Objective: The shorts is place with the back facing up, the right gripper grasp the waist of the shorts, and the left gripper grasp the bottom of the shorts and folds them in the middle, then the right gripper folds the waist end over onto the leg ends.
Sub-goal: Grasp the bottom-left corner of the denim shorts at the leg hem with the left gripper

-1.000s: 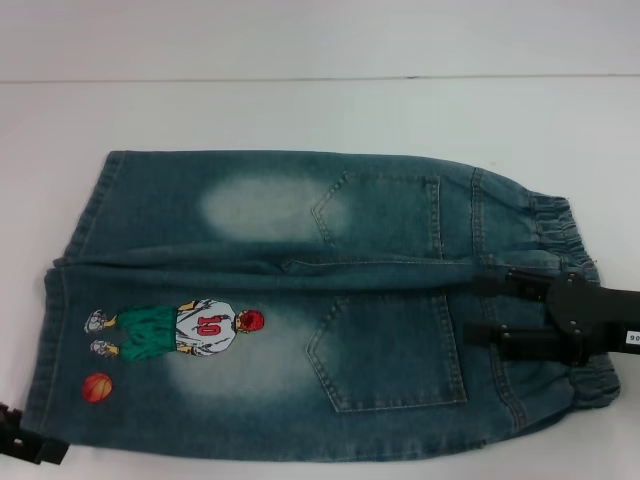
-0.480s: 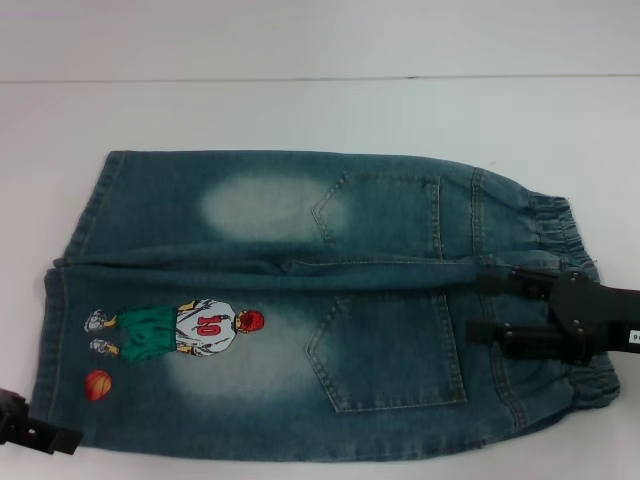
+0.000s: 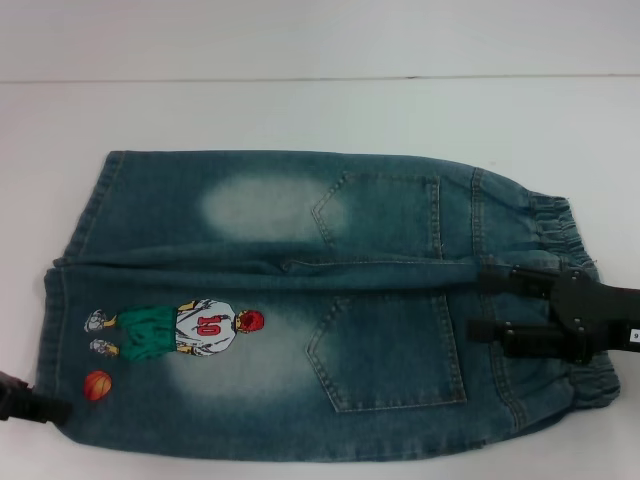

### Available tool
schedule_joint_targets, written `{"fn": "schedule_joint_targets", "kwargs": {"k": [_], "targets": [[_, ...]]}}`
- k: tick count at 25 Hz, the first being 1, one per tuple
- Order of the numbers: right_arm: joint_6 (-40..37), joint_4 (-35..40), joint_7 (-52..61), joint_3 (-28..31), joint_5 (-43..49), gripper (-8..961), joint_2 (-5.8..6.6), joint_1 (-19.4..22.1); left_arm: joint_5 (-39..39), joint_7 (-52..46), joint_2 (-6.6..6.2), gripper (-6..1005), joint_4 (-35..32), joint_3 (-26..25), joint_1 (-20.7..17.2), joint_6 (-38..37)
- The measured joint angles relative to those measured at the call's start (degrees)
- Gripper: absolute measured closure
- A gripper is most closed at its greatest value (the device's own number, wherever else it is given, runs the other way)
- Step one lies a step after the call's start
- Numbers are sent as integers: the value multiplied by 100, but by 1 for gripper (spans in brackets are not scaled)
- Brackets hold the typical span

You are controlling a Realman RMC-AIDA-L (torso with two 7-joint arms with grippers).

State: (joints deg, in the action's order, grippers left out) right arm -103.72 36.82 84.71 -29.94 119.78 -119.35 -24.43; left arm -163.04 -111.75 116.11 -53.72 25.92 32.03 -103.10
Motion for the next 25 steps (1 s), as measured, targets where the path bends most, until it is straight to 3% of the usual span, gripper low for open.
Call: {"fn": "schedule_joint_targets", "kwargs": {"k": [12, 25], "targets": [[-32, -34, -75, -2, -52, 41, 0, 17, -30, -54, -51, 889, 179, 3, 24, 173], [12, -9, -33, 189, -58, 41, 1, 233, -44, -195, -42, 941, -108, 18, -3, -88]]}}
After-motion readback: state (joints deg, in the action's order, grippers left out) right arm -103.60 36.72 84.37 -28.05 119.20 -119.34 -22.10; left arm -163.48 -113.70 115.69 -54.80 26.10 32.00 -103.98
